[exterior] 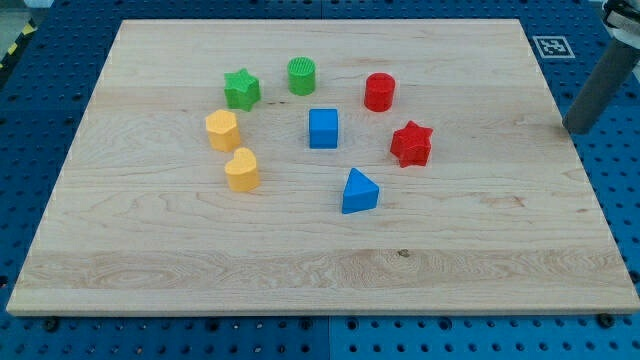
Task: Move the triangle diagonally to the bottom right of heart
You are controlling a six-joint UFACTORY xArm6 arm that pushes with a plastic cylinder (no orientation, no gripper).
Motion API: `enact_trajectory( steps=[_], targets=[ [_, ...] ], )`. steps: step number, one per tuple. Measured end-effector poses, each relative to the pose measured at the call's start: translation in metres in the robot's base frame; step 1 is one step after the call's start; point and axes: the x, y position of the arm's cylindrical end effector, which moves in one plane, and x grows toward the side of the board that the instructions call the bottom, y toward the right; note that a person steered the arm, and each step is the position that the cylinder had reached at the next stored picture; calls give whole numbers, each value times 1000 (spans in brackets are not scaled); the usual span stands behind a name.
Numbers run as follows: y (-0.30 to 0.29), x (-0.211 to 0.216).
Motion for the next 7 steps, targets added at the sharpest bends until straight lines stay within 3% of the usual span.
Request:
enact_trajectory(
  steps=[2,3,5,6,7],
  targets=[
    [-8,19],
    [-35,64],
    [-147,94],
    [-151,94],
    [-194,93]
  ],
)
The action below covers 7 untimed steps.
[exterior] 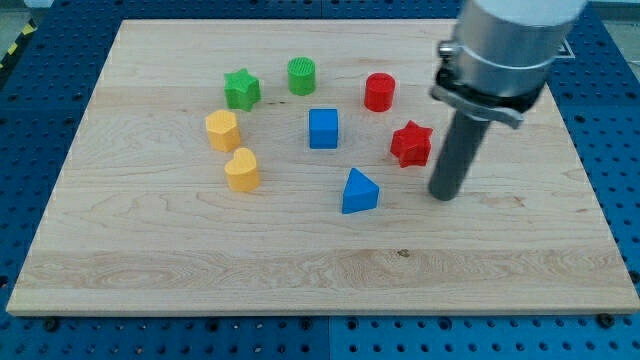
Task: Move the triangle diagonally to the bottom right of heart
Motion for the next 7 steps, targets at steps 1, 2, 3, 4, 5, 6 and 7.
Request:
enact_trajectory(
  steps=[1,2,3,4,5,6,7],
  targets=[
    [-46,0],
    [-70,0],
    [-86,1],
    [-87,16],
    [-88,42],
    [-106,43],
    [-122,33]
  ],
)
